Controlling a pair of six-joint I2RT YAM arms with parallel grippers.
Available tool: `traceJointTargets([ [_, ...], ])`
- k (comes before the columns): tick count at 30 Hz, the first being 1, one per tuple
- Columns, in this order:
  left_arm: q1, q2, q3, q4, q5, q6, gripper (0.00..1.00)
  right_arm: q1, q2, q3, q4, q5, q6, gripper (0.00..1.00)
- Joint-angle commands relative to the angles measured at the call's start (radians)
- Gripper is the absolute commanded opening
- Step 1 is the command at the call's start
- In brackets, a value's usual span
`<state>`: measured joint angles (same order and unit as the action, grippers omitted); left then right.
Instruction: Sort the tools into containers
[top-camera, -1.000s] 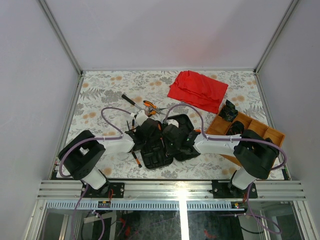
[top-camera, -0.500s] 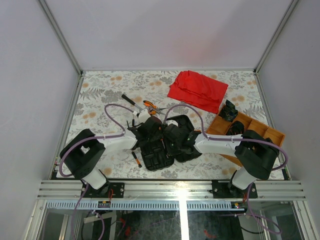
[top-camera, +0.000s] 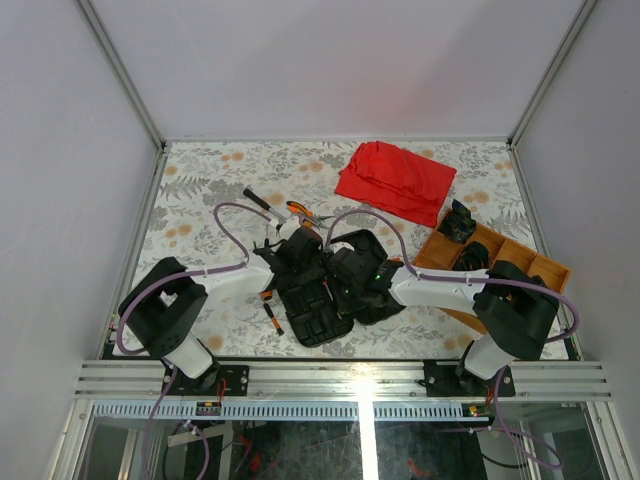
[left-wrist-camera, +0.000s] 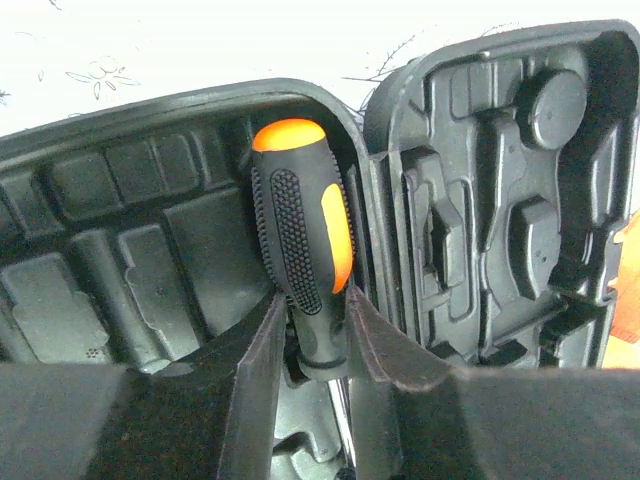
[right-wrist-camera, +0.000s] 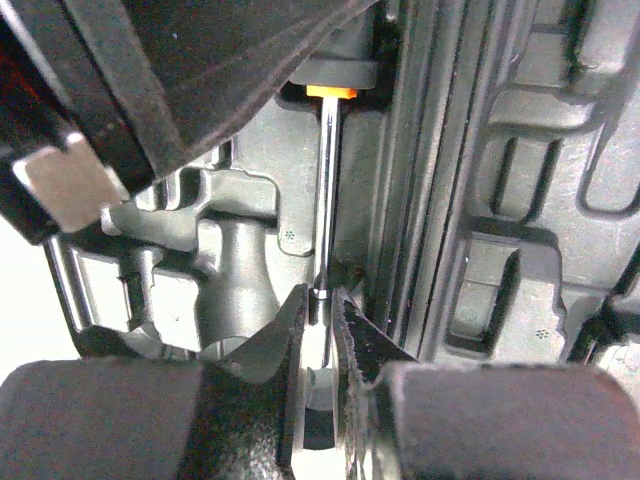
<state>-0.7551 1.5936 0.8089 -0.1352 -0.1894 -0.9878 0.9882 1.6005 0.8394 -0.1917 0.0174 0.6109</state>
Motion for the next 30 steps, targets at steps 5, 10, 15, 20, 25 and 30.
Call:
traceJointTargets([
  [5, 0.032, 0.005, 0.013, -0.218, 0.014, 0.104, 0.37, -0.023, 0.021, -0.012, -0.266, 0.074, -0.095, 0.16],
  [10, 0.042, -0.015, 0.014, -0.22, 0.012, 0.11, 0.45, -0.023, -0.002, -0.005, -0.253, 0.07, -0.097, 0.18],
  [15, 0.042, -0.029, 0.003, -0.213, 0.017, 0.112, 0.49, -0.023, -0.038, -0.003, -0.224, 0.066, -0.095, 0.19],
  [20, 0.043, -0.027, 0.0, -0.19, 0.036, 0.117, 0.51, -0.023, -0.074, 0.0, -0.19, 0.058, -0.096, 0.19],
  [25, 0.043, -0.032, 0.033, -0.187, 0.04, 0.131, 0.56, -0.023, -0.089, 0.014, -0.169, 0.058, -0.103, 0.19],
  [30, 0.044, -0.049, 0.059, -0.191, 0.033, 0.137, 0.63, -0.022, -0.089, 0.034, -0.146, 0.051, -0.129, 0.2],
])
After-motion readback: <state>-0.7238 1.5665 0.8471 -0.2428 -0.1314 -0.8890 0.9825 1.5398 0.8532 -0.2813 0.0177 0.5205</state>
